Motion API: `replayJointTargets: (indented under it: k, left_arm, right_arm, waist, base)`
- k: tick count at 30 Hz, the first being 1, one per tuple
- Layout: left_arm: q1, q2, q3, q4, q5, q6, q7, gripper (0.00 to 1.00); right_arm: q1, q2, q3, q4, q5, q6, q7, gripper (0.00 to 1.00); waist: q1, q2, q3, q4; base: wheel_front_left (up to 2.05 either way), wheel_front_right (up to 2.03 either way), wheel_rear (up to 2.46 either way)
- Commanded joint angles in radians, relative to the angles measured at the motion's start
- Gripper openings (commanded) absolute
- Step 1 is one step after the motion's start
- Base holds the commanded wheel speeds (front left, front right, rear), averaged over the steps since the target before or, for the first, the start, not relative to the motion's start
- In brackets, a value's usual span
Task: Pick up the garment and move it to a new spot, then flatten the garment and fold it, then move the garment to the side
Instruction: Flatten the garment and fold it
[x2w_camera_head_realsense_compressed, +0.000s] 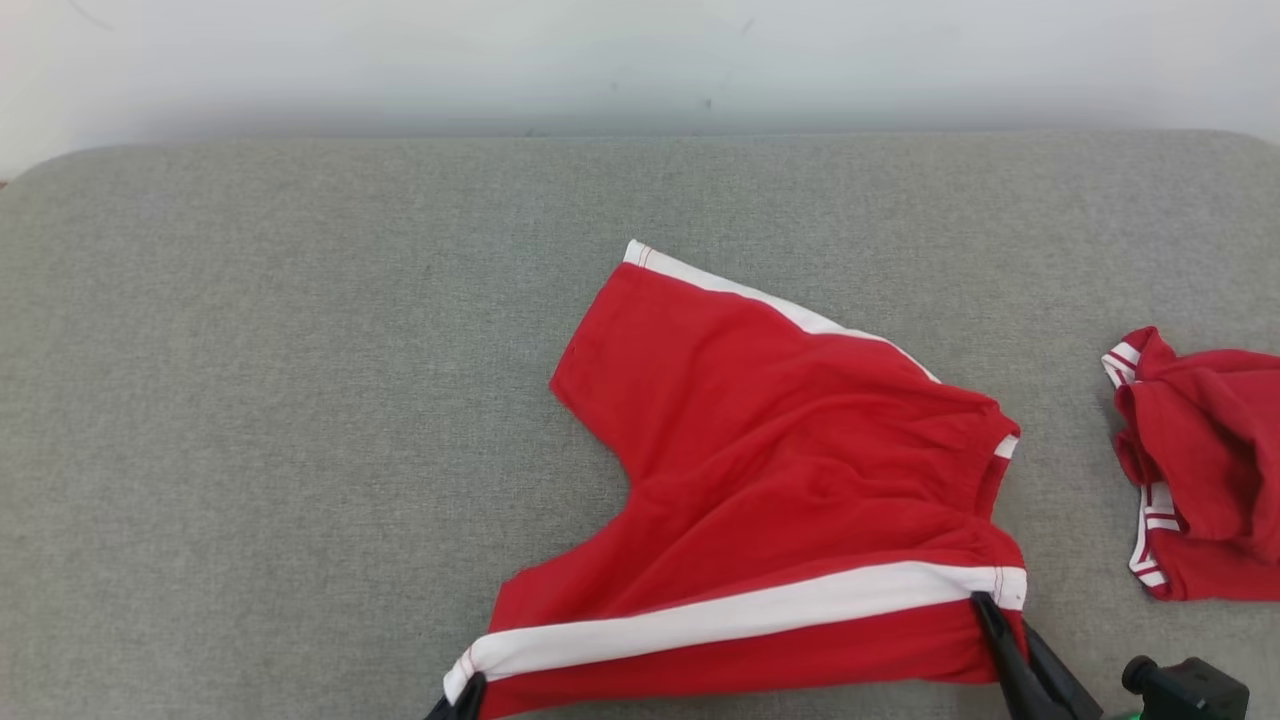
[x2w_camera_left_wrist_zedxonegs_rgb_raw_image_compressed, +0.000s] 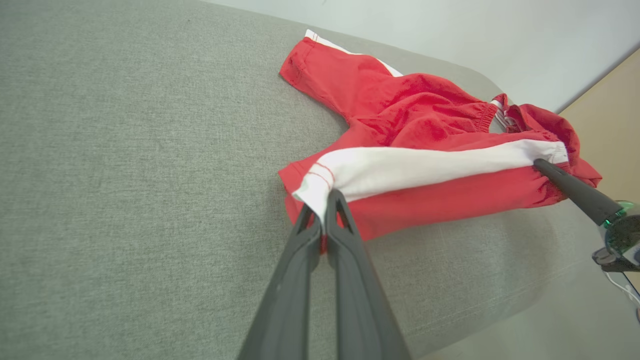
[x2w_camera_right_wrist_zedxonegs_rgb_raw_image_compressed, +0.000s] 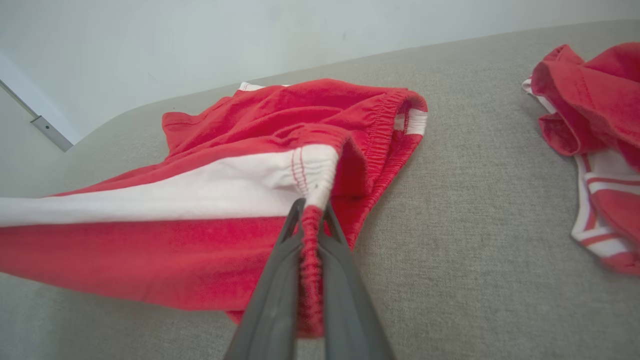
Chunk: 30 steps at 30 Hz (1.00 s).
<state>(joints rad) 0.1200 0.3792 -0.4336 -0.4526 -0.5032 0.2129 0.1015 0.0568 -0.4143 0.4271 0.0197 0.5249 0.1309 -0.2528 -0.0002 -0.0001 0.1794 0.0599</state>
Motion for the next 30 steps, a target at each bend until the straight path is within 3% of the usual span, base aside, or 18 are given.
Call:
replayJointTargets:
  k: [1, 8, 16, 30]
  left_arm:
    - [0.021, 0.015, 0.012, -0.007, -0.010, 0.007, 0.003, 0.00]
    - [-0.032, 0.023, 0.045, -0.014, -0.026, -0.008, -0.013, 0.00]
    - [-0.249, 0.036, 0.077, 0.030, 0.000, -0.059, -0.003, 0.00]
    - [-0.739, -0.021, 0.061, 0.456, -0.019, -0.199, 0.013, 0.00]
  right_arm:
    - [0.026, 0.006, -0.008, -0.024, -0.015, 0.000, 0.015, 0.00]
    - [0.023, 0.009, 0.004, -0.101, -0.001, 0.000, 0.076, 0.00]
    - [-0.069, 0.019, -0.004, -0.188, 0.028, 0.000, 0.125, 0.00]
    - [-0.311, 0.098, 0.029, -0.064, 0.120, 0.000, 0.070, 0.00]
  waist:
    - [0.0002, 0.0001, 0.002, -0.008]
    - [0.0002, 0.0001, 0.023, -0.034]
    - [0.0002, 0.0001, 0.085, -0.080]
    - [0.0002, 0.0001, 0.217, -0.201]
  base:
    - [0.00, 0.00, 0.00]
    - [0.00, 0.00, 0.00]
    - [0.00, 0.00, 0.00]
    - [0.00, 0.00, 0.00]
